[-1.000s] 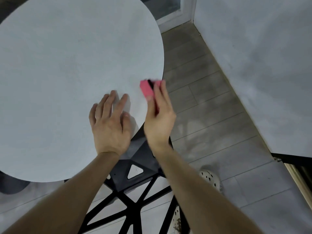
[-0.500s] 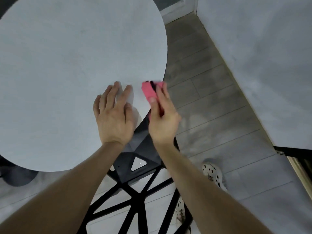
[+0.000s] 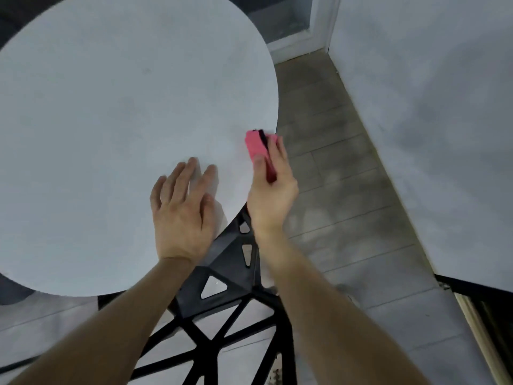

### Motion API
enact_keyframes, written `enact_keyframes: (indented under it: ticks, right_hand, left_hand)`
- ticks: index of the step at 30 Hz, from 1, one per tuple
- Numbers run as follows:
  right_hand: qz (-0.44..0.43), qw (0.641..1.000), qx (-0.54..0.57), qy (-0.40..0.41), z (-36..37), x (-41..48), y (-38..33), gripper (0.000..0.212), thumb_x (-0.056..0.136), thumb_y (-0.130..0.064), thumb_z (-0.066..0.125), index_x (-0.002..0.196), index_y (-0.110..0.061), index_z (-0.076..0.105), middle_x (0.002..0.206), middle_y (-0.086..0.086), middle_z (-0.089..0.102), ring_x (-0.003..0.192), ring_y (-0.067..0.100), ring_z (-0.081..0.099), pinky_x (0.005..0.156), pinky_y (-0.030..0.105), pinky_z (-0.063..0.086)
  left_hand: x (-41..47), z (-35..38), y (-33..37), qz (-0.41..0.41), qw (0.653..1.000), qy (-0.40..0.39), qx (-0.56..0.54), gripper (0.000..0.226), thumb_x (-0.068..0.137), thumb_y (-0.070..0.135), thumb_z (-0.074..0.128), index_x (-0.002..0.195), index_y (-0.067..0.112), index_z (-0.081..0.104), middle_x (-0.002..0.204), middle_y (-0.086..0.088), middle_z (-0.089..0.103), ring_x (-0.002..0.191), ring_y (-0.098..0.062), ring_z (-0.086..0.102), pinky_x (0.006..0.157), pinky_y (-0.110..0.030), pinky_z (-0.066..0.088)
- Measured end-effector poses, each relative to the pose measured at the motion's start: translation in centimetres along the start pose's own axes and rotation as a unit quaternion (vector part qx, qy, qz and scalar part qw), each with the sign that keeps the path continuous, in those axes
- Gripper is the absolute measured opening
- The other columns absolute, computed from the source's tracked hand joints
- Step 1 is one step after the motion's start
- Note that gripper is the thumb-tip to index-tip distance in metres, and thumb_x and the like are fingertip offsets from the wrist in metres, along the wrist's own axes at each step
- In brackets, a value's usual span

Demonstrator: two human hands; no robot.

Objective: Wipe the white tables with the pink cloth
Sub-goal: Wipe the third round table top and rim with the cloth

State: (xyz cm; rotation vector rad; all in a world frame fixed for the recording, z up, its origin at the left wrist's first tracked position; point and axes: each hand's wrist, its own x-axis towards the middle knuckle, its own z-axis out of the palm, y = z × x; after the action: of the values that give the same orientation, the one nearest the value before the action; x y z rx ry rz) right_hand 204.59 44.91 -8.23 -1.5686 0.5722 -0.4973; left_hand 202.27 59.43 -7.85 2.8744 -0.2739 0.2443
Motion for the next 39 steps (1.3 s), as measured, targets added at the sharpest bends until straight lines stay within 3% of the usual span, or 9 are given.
enact_keyframes:
  ticks: [5,8,15,20,23,26,30,35,39]
  right_hand:
    - [-0.003,0.995,-0.061,-0.074,3.6,15.1,-0.1,0.039,0.103,-0.016,0.067,0.142,-0.017,0.071,0.148,-0.001,0.067,0.133,0.010,0.064,0.115,0.024,0.049]
    - [-0.025,0.996,-0.056,-0.071,2.0,10.2,-0.7,0.044,0.106,-0.012,0.066,0.150,-0.014,0.064,0.158,0.003,0.059,0.143,0.011,0.056,0.112,0.006,0.037]
    - [-0.044,0.982,-0.090,-0.158,-1.3,4.6,-1.1,0.054,0.110,-0.016,0.062,0.162,-0.012,0.047,0.175,0.004,0.032,0.151,-0.017,0.024,0.113,0.000,0.027]
    - [-0.047,0.980,-0.095,-0.170,5.0,19.8,0.0,0.040,0.104,-0.028,0.069,0.141,-0.013,0.072,0.154,0.005,0.062,0.140,0.014,0.059,0.119,0.025,0.044]
    - [-0.031,0.980,-0.086,-0.179,4.1,18.3,-0.7,0.043,0.103,-0.023,0.072,0.145,-0.012,0.069,0.158,0.007,0.059,0.143,0.020,0.058,0.114,0.008,0.038]
    - [-0.041,0.973,-0.100,-0.203,0.6,14.2,0.1,0.046,0.106,-0.020,0.071,0.150,-0.010,0.063,0.163,0.010,0.052,0.148,0.021,0.054,0.118,0.013,0.037]
    - [-0.022,0.973,-0.071,-0.220,2.6,17.6,0.1,0.041,0.103,-0.021,0.075,0.143,-0.013,0.070,0.158,0.005,0.058,0.144,0.014,0.058,0.117,0.024,0.046]
    - [-0.023,0.955,-0.074,-0.286,11.2,30.4,-2.2,0.035,0.101,-0.034,0.076,0.132,-0.018,0.078,0.139,-0.007,0.073,0.119,-0.009,0.063,0.105,0.013,0.050]
    - [-0.015,0.951,-0.078,-0.298,8.9,28.8,-1.9,0.035,0.108,-0.033,0.067,0.142,-0.025,0.066,0.126,-0.020,0.073,0.110,-0.011,0.066,0.093,0.012,0.052]
  left_hand:
    - [0.0,0.0,0.0,0.006,1.000,-0.004,0.011,0.054,0.107,0.022,0.043,0.159,0.025,0.054,0.169,-0.009,0.045,0.159,-0.030,0.037,0.128,-0.060,0.026]
    - [-0.2,0.0,-0.1,0.007,1.000,-0.006,0.012,0.055,0.106,0.020,0.043,0.159,0.023,0.055,0.170,-0.010,0.044,0.160,-0.031,0.037,0.126,-0.062,0.028]
    - [0.3,-0.4,0.7,0.002,0.999,-0.018,0.027,0.056,0.104,0.018,0.045,0.159,0.020,0.055,0.171,-0.010,0.041,0.159,-0.034,0.038,0.125,-0.065,0.029]
    - [0.7,-0.6,0.8,-0.012,0.998,-0.039,0.055,0.056,0.102,0.020,0.046,0.157,0.019,0.058,0.169,-0.010,0.044,0.157,-0.033,0.040,0.126,-0.062,0.028]
    - [2.0,-1.3,1.4,-0.036,0.996,-0.045,0.065,0.048,0.099,0.026,0.050,0.141,0.014,0.069,0.150,-0.010,0.060,0.136,-0.038,0.056,0.115,-0.057,0.039]
    - [7.0,-1.0,2.5,-0.084,0.996,-0.001,0.042,0.036,0.102,0.030,0.053,0.125,0.010,0.072,0.121,-0.009,0.067,0.105,-0.038,0.061,0.097,-0.051,0.045]
    - [17.9,1.8,2.8,-0.129,0.990,0.029,0.044,0.040,0.106,0.035,0.054,0.139,0.014,0.064,0.129,-0.010,0.064,0.119,-0.036,0.058,0.105,-0.051,0.043]
    - [30.0,4.9,1.0,-0.147,0.985,0.037,0.083,0.049,0.112,0.044,0.040,0.154,0.022,0.049,0.155,-0.014,0.051,0.144,-0.036,0.047,0.121,-0.055,0.033]
    - [35.0,6.6,-0.3,-0.207,0.973,-0.010,0.097,0.058,0.111,0.053,0.032,0.165,0.031,0.034,0.171,-0.015,0.034,0.160,-0.038,0.029,0.129,-0.061,0.020]
